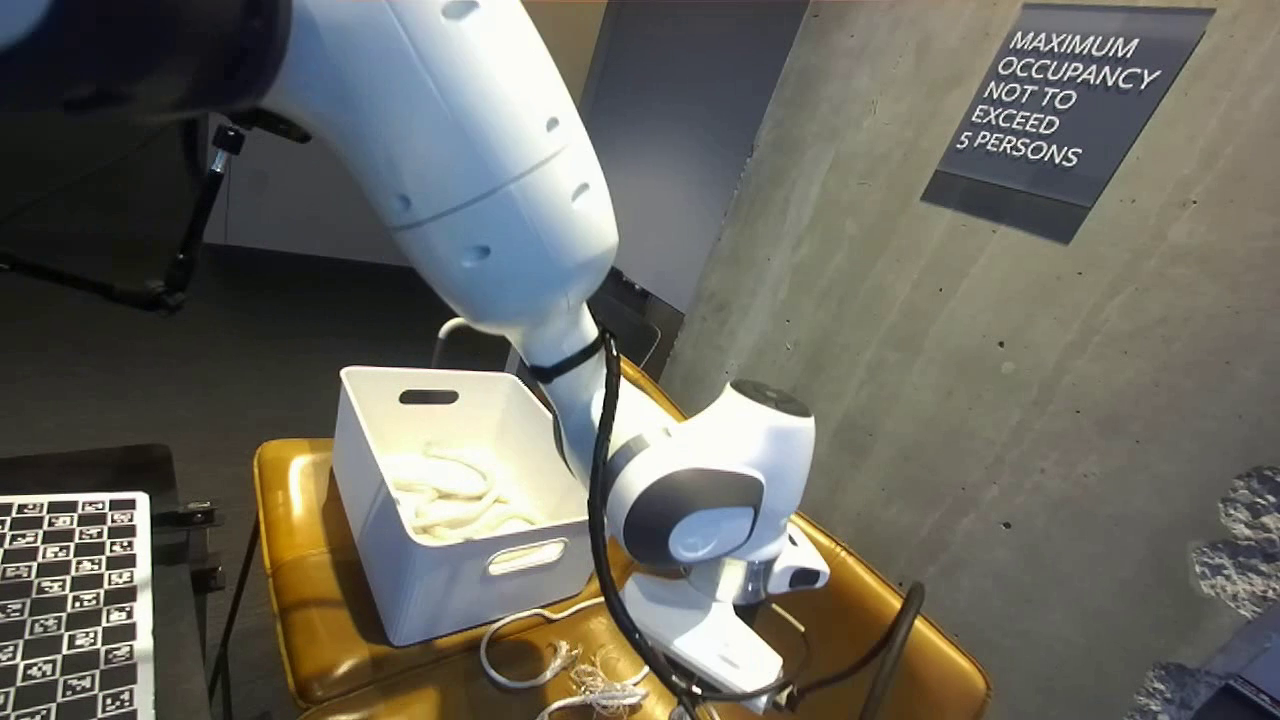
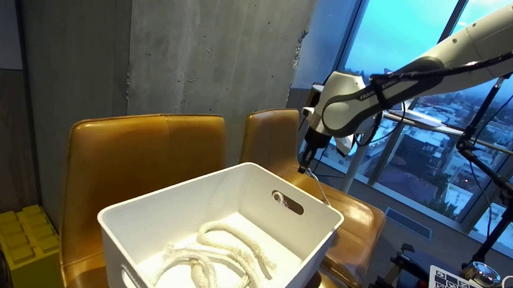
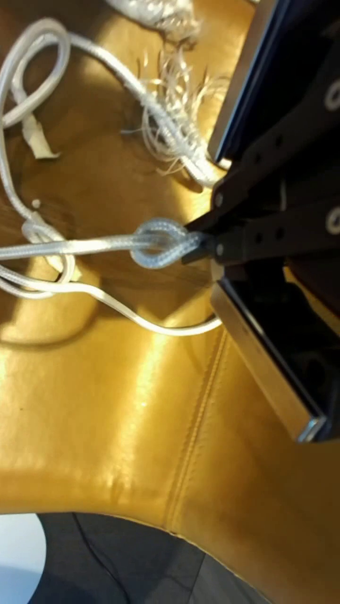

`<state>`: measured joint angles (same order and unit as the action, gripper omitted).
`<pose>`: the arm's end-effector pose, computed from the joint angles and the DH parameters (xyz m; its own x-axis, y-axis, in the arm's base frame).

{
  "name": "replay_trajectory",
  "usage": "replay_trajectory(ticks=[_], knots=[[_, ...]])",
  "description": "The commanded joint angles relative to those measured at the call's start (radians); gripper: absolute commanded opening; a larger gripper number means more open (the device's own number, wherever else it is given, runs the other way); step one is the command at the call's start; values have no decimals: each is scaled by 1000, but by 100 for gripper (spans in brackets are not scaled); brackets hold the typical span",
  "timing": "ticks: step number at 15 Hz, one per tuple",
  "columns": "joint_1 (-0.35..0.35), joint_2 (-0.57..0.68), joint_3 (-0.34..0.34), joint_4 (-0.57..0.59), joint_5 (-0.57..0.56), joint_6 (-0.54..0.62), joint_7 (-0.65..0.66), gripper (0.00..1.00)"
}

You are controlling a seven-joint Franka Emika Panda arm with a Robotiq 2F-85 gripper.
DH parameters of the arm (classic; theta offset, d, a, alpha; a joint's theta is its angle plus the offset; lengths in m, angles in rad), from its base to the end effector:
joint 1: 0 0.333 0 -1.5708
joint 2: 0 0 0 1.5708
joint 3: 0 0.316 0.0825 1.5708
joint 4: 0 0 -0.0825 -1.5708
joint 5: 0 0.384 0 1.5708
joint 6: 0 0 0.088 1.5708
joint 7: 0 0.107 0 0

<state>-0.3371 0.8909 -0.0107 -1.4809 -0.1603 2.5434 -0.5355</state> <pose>0.6865 -0.2452 0.1587 0.9448 0.3179 0.0787 0.2995 -0.9359 0.1854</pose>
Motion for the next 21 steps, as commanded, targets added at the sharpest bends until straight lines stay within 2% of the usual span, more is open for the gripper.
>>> replay_trajectory(ticks=[1, 7, 10, 16, 21], knots=[[37, -223, 11, -212, -7, 18, 7, 1], [134, -518, 23, -423, -6, 17, 41, 1], [194, -656, 33, -490, 4, -15, 87, 1], [332, -899, 67, -541, -12, -118, 217, 1], [409, -995, 108, -520, -17, -211, 300, 1]])
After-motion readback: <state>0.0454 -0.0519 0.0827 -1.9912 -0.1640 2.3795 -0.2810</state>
